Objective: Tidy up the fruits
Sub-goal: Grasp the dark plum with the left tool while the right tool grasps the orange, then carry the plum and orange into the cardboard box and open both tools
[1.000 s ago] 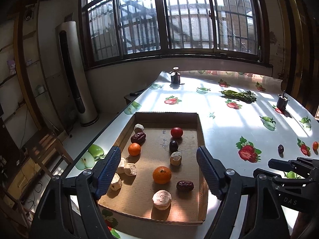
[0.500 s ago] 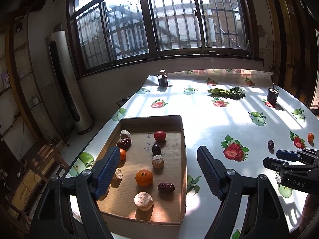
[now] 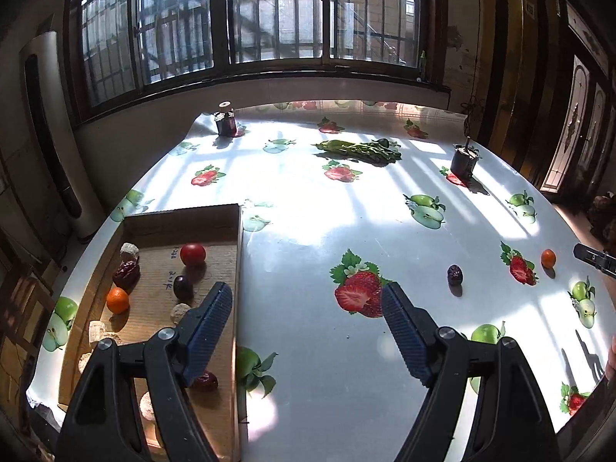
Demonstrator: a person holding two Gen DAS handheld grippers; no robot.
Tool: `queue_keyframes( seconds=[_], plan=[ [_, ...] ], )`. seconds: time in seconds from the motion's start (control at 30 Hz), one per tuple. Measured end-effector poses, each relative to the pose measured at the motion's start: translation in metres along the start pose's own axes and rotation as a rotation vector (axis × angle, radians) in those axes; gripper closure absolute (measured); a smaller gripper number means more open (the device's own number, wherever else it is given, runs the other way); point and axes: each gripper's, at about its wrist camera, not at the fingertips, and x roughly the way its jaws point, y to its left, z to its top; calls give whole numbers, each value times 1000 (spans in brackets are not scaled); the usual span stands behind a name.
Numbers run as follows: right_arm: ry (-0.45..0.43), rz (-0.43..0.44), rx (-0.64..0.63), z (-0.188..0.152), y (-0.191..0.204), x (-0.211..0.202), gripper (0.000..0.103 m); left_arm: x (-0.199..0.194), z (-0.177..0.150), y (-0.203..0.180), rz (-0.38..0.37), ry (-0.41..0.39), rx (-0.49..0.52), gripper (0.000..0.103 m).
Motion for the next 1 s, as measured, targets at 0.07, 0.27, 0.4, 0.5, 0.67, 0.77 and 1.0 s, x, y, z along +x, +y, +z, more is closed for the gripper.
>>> queue_keyframes(
  seconds=[0.07, 0.27, 0.4, 0.5, 0.67, 0.77, 1.0],
  plan=[
    [13, -33, 56, 2, -32, -1, 44, 23, 1, -26, -74, 43, 44, 24],
    [105, -11, 117, 2, -63, 21, 44, 83, -2, -99, -210, 141, 148, 24],
    [159, -38, 34, 5, -41, 52, 44, 106, 0, -127, -279, 170, 156, 25],
    [171, -96, 14, 10, -43, 76, 44, 112, 3, -137, -290, 166, 171, 28],
    [201, -123, 17, 12, -53, 103, 44, 129, 5, -143, -296, 194, 182, 54],
    [187, -137, -5, 10, -51, 104, 44, 138, 2, -142, -297, 208, 162, 58],
    [165, -185, -28, 10, -47, 105, 68, 138, 2, -141, -294, 188, 162, 85]
  ],
)
